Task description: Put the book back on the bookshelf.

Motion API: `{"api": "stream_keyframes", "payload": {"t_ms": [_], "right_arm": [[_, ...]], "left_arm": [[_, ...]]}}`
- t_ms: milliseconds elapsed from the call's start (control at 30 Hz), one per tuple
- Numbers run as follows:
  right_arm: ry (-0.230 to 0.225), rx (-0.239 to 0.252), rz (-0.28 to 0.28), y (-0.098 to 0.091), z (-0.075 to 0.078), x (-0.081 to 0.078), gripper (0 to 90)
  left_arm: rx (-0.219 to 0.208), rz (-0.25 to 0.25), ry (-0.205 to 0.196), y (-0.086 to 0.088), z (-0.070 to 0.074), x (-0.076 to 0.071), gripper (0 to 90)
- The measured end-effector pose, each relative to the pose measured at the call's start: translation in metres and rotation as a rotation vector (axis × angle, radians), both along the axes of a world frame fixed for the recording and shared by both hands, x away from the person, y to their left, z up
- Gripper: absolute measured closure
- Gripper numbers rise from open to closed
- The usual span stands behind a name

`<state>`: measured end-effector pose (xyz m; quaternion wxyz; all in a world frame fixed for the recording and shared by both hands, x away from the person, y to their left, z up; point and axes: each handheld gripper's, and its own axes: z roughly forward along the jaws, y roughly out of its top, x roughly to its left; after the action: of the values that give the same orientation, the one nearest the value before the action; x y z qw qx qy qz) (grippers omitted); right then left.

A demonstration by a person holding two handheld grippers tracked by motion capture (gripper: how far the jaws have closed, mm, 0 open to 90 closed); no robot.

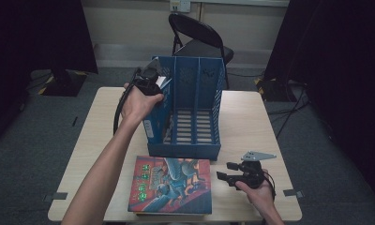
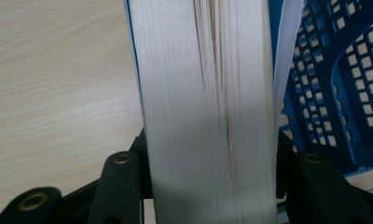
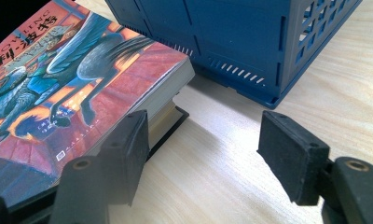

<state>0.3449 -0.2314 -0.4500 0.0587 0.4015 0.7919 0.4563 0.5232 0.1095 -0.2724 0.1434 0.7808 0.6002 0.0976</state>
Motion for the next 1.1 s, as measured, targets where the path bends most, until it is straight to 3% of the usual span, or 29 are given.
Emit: {"api": "stream_keyframes", "payload": {"t_ms": [100,167,233,467,900,1100], "right_arm": [[0.002,-0.001,-0.002,0.0,0.0,0.0,33.2],[0.001,0.002,-0.002,0.0,0.0,0.0,33.2],[0.002,0.003,-0.006,-0.001,0.0,0.0,33.3],[0.004,0.001,-0.008,-0.002,-0.001,0.0,33.2],[0.002,-0.016,-0.007,-0.001,-0.003,0.001,32.7],[0.001,-0.016,-0.008,-0.002,-0.003,0.001,32.6]], "left_arm": [[-0.005,0.004,0.027,-0.001,0.001,0.003,54.9],[-0.013,0.018,0.08,-0.001,-0.004,0.006,54.7],[-0.007,0.032,0.102,-0.002,-0.011,0.008,53.1],[0.008,0.003,0.111,-0.007,-0.011,0.009,59.9],[0.015,-0.063,0.152,-0.008,-0.005,0.016,61.5],[-0.007,-0.026,0.138,-0.005,0.0,0.022,61.5]]}}
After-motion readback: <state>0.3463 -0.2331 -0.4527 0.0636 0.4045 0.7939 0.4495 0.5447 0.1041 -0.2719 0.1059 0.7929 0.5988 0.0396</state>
